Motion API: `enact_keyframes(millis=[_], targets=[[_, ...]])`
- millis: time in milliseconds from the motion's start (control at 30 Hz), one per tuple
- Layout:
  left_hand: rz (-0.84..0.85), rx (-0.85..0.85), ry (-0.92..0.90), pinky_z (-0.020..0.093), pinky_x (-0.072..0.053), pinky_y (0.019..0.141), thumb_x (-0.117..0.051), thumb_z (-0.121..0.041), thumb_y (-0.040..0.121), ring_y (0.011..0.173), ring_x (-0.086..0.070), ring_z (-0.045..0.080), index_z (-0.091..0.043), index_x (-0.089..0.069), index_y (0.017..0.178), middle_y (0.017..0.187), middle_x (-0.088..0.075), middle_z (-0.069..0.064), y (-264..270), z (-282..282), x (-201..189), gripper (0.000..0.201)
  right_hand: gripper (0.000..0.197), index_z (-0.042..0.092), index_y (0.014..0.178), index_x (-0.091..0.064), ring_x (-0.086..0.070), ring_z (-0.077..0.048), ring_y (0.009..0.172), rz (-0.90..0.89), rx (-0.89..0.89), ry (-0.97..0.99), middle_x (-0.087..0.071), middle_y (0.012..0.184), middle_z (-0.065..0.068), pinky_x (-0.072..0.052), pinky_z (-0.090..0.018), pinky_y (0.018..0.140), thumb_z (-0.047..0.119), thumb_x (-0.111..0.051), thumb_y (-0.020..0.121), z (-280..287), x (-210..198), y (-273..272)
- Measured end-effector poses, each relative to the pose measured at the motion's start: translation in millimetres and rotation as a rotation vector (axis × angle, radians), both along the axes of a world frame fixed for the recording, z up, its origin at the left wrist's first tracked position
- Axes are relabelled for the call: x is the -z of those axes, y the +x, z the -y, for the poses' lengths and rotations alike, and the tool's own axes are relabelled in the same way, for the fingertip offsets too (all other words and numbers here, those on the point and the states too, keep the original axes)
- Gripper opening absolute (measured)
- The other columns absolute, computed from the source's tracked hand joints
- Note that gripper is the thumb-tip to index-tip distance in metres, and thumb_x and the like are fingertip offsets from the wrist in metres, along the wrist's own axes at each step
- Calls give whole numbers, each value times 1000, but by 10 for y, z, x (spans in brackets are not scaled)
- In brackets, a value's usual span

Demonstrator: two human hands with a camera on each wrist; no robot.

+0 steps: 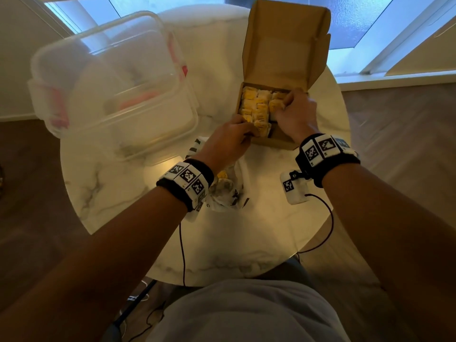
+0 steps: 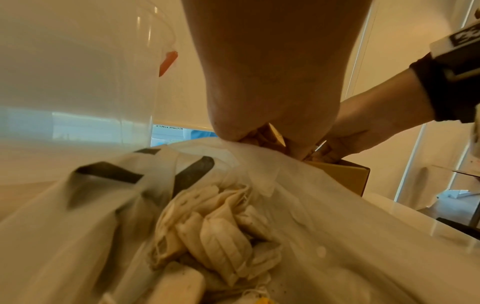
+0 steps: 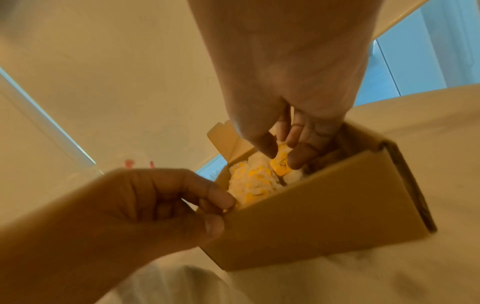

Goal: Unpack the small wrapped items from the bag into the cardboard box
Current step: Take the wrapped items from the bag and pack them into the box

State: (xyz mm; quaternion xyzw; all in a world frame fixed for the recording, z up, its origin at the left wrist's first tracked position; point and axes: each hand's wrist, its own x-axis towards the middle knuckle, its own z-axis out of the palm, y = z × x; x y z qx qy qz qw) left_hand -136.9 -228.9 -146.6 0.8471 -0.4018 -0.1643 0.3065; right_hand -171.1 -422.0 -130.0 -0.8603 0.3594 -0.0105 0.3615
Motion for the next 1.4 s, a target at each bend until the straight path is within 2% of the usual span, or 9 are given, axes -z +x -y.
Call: enact_keyframes(millis=[200, 400, 567, 733, 900, 1033, 1200, 1300, 1400], targets=[[34, 7, -138, 31, -54, 75, -65, -14, 91, 84, -57, 14, -14, -67, 112, 111, -56, 4, -47, -187, -186, 20, 12, 15, 91, -69, -56, -13, 80, 66, -92, -41, -63, 84, 3, -40, -21, 70, 20, -59, 88, -161, -212, -219], [22, -66, -149, 15, -47, 77, -66, -13, 92, 85, -56, 10, -15, -66, 111, 111, -58, 2, -242, -717, -243, 19, 3, 17, 89, -68, -58, 0, 71, 145, -269, 70, -67, 83, 7, -39, 1, 60, 16, -65, 88, -627, -291, -538], [-7, 9, 16, 33, -54, 79, -67, -13, 90, 89, -56, 17, -14, -67, 106, 107, -59, 3, -456, -1113, -33, 16, 5, 14, 91, -71, -63, -10, 79, 49, -487, 185, -70, 88, 0, -43, -5, 62, 16, -66, 89, -1077, -131, -875], [9, 41, 309, 47, -53, 89, -68, -22, 88, 110, -59, 33, -18, -61, 129, 136, -53, 9, -566, -1096, 118, 42, 9, 15, 92, -71, -64, -17, 85, -34, -534, 182, -68, 89, 0, -44, -19, 72, 11, -64, 88, -1323, 48, -1131], [81, 48, 435, 40, -46, 90, -60, -35, 94, 116, -54, 31, -17, -62, 126, 134, -53, 9, -592, -1011, 136, 36, 13, 14, 90, -71, -62, -13, 77, -41, -422, 179, -69, 87, -2, -42, -6, 59, 7, -61, 87, -1321, 41, -1202], [-18, -7, 359, 43, -50, 89, -59, -32, 95, 105, -57, 29, -20, -62, 113, 123, -57, 6, -583, -1051, 141, 22, 14, 13, 95, -71, -61, -15, 83, -60, -373, 160, -69, 92, -4, -40, 0, 61, 6, -63, 86, -1281, 83, -1226], [-163, -47, 106, 34, -53, 79, -64, -26, 94, 87, -59, 14, -22, -61, 99, 99, -64, -4, -585, -1132, 41, 7, 25, 13, 111, -69, -56, -13, 87, -54, -413, 125, -63, 100, 1, -44, -20, 75, 18, -69, 87, -1303, 67, -1236], [-161, -44, 4, 21, -45, 69, -64, -25, 94, 79, -55, 7, -22, -58, 94, 94, -64, -4, -594, -1176, -71, 7, 18, 17, 104, -73, -57, -11, 88, -12, -462, 87, -64, 98, 3, -38, -17, 68, 28, -71, 90, -1348, 56, -1210], [-147, -36, -40, 22, -42, 65, -62, -23, 94, 75, -53, 6, -21, -56, 94, 89, -62, -3, -593, -1188, -161, 6, 9, 16, 95, -73, -61, -15, 90, 7, -436, 100, -69, 97, 1, -38, -21, 74, 23, -69, 92, -1382, 27, -1166]])
